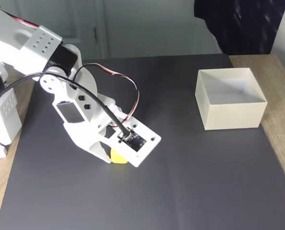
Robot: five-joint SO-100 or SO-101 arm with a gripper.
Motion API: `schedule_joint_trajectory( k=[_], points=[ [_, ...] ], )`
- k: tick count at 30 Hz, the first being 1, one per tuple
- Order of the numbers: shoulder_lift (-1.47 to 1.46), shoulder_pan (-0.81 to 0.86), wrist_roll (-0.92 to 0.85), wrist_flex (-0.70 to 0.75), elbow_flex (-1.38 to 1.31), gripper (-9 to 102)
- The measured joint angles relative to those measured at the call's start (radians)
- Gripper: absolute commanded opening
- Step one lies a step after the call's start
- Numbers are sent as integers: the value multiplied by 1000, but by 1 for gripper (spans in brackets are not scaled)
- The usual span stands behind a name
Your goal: Grasp a cube block and put it in the white box.
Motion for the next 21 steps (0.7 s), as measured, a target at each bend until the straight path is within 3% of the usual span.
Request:
schedule_joint_trajectory(
  k=[21],
  points=[
    [-38,-9,-44,23,-67,21]
  ],
)
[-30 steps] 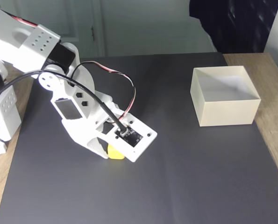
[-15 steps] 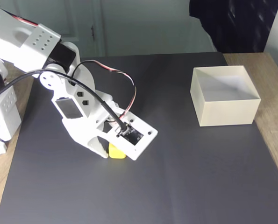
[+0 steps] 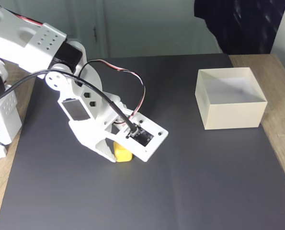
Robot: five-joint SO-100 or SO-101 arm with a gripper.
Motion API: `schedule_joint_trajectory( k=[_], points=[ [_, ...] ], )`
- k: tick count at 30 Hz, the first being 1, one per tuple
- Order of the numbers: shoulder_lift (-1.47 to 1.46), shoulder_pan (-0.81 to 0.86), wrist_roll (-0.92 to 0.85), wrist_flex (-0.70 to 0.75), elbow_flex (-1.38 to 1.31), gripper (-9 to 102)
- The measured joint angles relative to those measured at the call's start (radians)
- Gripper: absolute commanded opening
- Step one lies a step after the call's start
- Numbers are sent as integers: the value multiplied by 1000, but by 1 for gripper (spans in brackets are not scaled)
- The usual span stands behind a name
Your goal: Grasp a cube block and put it in the white box.
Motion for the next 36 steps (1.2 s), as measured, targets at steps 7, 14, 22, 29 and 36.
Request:
schedule_joint_trajectory(
  k=[7,14,22,29,36],
  points=[
    [-2,0,-8,-12,0,17],
    [-15,0,0,-12,-5,0],
    [-28,0,20,-9,-14,0],
    [23,-37,25,11,-12,0],
    [135,-129,9,17,-28,0]
  ],
)
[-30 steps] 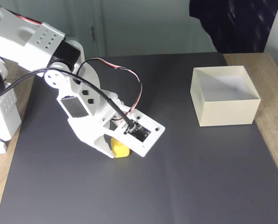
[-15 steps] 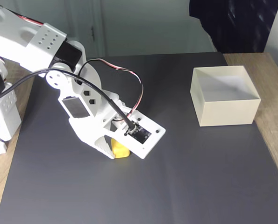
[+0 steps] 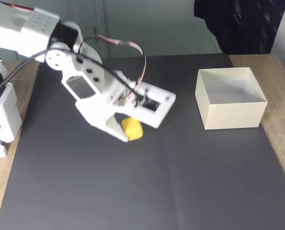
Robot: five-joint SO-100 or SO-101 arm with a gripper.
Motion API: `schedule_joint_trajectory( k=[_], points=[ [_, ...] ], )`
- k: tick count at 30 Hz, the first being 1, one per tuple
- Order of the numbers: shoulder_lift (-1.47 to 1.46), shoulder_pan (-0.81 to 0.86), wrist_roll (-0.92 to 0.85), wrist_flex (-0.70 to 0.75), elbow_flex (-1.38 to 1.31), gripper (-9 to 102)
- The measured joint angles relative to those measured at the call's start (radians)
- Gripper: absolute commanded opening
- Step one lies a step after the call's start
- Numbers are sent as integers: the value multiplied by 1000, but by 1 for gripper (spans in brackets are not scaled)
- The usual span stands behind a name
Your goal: Grasp a cube block and put it in the white box.
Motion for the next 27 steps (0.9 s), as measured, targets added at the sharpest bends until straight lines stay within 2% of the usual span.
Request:
schedule_joint_trajectory(
  k=[7,13,27],
  points=[
    [147,-104,-41,2,-20,0],
    [155,-170,-80,6,-193,0],
    [-333,-224,-97,12,-899,0]
  ],
)
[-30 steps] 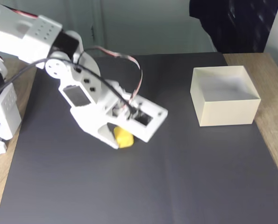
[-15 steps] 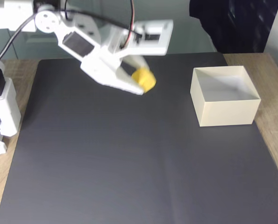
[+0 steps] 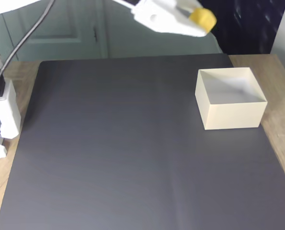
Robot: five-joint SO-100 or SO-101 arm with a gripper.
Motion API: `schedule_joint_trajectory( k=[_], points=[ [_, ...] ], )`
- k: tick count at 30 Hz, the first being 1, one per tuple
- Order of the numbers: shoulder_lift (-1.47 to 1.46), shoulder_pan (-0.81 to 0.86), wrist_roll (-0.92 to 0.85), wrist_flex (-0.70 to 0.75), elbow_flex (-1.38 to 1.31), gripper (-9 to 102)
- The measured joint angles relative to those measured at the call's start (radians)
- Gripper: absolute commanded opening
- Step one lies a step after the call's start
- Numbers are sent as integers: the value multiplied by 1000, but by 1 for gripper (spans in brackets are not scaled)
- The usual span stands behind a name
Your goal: Grasp a cube block and put it in the white box.
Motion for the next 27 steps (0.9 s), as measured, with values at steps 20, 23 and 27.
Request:
schedule_joint_trajectory(
  k=[20,23,27],
  points=[
    [-652,2,-11,-21,-492,0],
    [-667,2,-11,-31,-492,0],
    [-683,2,-9,-37,-492,1]
  ],
)
